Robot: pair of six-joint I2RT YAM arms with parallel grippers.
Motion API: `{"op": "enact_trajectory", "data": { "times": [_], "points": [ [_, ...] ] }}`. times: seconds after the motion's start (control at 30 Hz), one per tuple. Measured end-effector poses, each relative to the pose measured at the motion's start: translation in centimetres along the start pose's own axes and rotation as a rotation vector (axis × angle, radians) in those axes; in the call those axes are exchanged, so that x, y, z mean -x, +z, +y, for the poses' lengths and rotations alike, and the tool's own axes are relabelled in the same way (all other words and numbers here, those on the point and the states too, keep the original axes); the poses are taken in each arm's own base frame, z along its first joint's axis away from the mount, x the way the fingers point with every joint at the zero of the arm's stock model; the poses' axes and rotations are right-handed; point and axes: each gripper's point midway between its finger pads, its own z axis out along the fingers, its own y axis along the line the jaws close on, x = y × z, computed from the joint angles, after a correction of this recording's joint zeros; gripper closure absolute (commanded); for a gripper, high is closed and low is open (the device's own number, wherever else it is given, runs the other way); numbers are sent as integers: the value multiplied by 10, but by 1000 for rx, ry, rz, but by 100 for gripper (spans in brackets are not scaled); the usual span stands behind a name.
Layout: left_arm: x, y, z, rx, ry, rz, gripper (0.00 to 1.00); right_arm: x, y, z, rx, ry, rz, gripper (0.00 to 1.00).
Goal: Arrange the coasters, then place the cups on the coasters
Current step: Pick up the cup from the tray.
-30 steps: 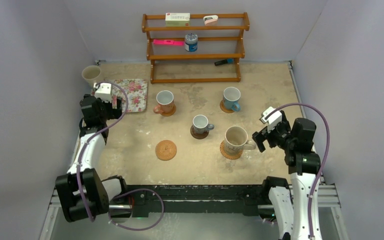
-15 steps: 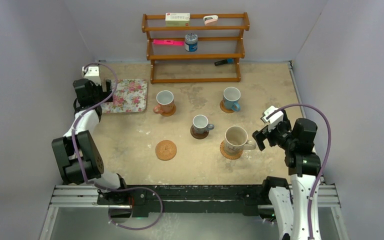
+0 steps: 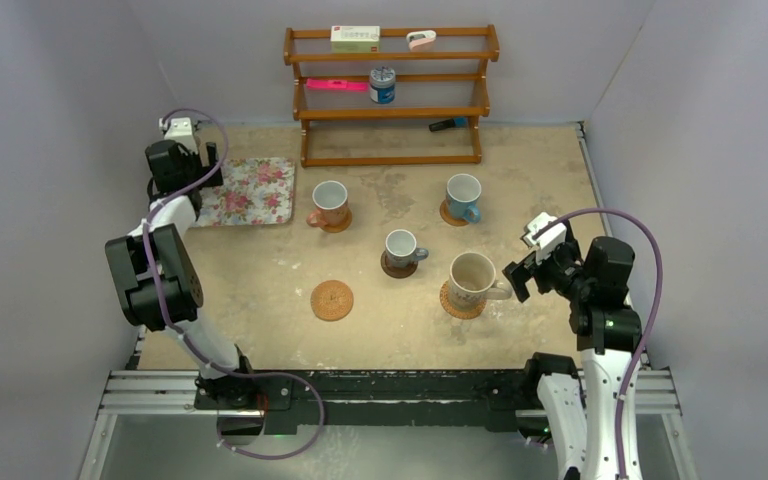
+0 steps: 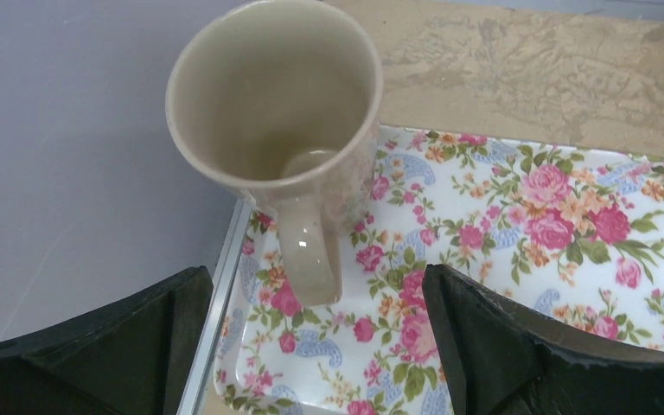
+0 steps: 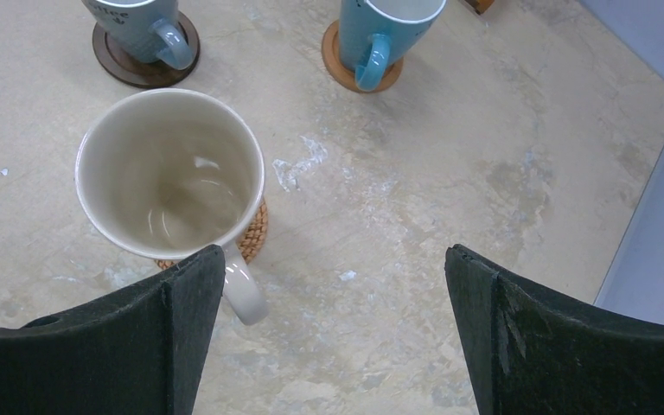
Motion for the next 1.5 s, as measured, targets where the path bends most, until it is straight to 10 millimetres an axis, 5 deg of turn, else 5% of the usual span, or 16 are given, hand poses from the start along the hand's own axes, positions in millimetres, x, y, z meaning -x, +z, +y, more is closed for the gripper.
{"op": "enact_trajectory", "data": {
  "times": [0.37,0.9,1.5],
  "points": [
    [13,20,3,12,-19,-25,3,1,-1,1,1,-4,-6,1],
    [-1,33,5,18,-38,-4,15,1,-1,1,4,-7,-8,1],
    [-4,40,25,68,-49,-23,54,3,-2,4,13,-15,-22,1]
  ]
}}
